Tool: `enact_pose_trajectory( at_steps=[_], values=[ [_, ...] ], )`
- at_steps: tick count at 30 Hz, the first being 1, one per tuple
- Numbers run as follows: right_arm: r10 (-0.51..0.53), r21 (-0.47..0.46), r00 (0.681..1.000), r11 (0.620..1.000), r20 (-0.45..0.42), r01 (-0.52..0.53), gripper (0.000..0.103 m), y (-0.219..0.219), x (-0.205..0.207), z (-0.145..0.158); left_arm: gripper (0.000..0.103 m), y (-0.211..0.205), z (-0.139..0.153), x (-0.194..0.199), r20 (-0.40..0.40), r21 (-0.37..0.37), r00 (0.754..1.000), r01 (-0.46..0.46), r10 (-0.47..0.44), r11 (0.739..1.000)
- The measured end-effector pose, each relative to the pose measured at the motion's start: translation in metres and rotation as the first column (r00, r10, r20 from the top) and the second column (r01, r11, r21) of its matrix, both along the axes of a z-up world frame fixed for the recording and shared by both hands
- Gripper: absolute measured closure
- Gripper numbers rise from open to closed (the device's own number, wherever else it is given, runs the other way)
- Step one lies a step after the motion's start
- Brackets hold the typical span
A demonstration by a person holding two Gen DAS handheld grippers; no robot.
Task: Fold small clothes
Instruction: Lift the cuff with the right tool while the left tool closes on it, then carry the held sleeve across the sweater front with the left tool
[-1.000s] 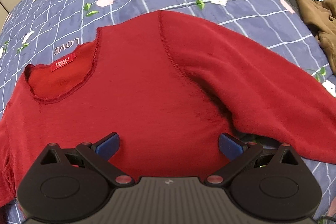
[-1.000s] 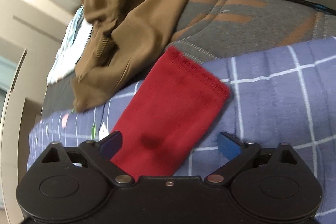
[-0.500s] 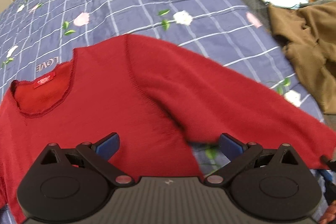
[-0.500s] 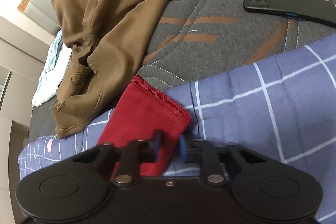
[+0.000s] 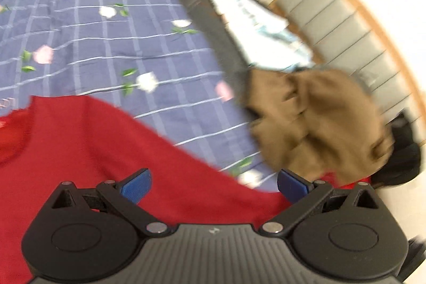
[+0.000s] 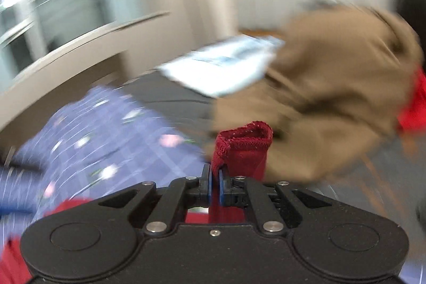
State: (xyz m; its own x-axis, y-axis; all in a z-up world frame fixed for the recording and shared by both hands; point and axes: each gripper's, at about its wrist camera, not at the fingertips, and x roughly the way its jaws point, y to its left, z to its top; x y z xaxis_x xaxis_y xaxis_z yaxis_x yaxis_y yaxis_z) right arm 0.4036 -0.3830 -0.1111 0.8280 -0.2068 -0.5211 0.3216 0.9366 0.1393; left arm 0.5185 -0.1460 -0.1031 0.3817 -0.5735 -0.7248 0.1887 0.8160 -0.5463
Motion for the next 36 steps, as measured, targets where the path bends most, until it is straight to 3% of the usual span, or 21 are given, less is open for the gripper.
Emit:
enact_pose_trajectory(
  at_steps=[2, 7, 12, 17, 18, 20, 21, 22, 25, 32, 36],
  values=[
    [0.114, -0.082, 0.993, 0.99, 0.002, -0.113, 0.099, 0.023, 0.012, 0.008, 0.001, 0.001, 0.006, 0.01, -0.002, -0.063, 1.0, 0.011, -0.011, 0.998],
    [0.325, -0.186, 0.945, 0.928, -0.027, -0.324, 0.099, 0.074, 0.024, 0.01, 0.001, -0.01, 0.006, 0.035, -0.027, -0.107, 0.993, 0.108, -0.112, 0.988],
    [0.414, -0.21, 0.908, 0.885, -0.056, -0.416, 0.099, 0.104, 0.025, 0.006, 0.001, -0.019, -0.017, 0.056, -0.123, -0.098, 0.98, 0.146, -0.158, 0.984],
    [0.45, -0.239, 0.888, 0.856, -0.09, -0.458, 0.099, 0.118, 0.027, -0.002, 0.008, -0.017, -0.026, 0.055, -0.171, -0.135, 0.971, 0.142, -0.164, 0.981],
    [0.457, -0.249, 0.884, 0.849, -0.096, -0.466, 0.099, 0.12, 0.027, -0.003, 0.016, -0.017, -0.029, 0.056, -0.18, -0.133, 0.97, 0.14, -0.163, 0.981],
    [0.468, -0.261, 0.878, 0.839, -0.101, -0.477, 0.099, 0.122, 0.021, -0.008, 0.045, -0.018, -0.033, 0.057, -0.213, -0.122, 0.966, 0.125, -0.148, 0.985],
    [0.473, -0.263, 0.875, 0.836, -0.102, -0.482, 0.099, 0.123, 0.019, -0.008, 0.078, -0.017, -0.036, 0.057, -0.23, -0.118, 0.964, 0.107, -0.131, 0.987],
    [0.477, -0.265, 0.873, 0.832, -0.103, -0.486, 0.099, 0.124, 0.018, -0.008, 0.097, -0.017, -0.038, 0.059, -0.251, -0.115, 0.961, 0.092, -0.118, 0.989],
    [0.488, -0.267, 0.868, 0.827, -0.096, -0.495, 0.096, 0.124, 0.014, -0.006, 0.101, -0.009, -0.039, 0.059, -0.252, -0.121, 0.964, 0.055, -0.084, 0.991],
    [0.479, -0.141, 0.876, 0.865, -0.05, -0.481, 0.047, 0.105, -0.003, 0.011, 0.101, 0.044, 0.013, 0.053, -0.046, -0.121, 0.998, 0.032, -0.038, 0.992],
    [0.461, -0.107, 0.884, 0.877, -0.083, -0.468, 0.031, 0.098, -0.008, 0.009, 0.101, 0.099, 0.042, 0.045, 0.002, -0.119, 0.996, -0.086, 0.087, 0.989]
  ],
)
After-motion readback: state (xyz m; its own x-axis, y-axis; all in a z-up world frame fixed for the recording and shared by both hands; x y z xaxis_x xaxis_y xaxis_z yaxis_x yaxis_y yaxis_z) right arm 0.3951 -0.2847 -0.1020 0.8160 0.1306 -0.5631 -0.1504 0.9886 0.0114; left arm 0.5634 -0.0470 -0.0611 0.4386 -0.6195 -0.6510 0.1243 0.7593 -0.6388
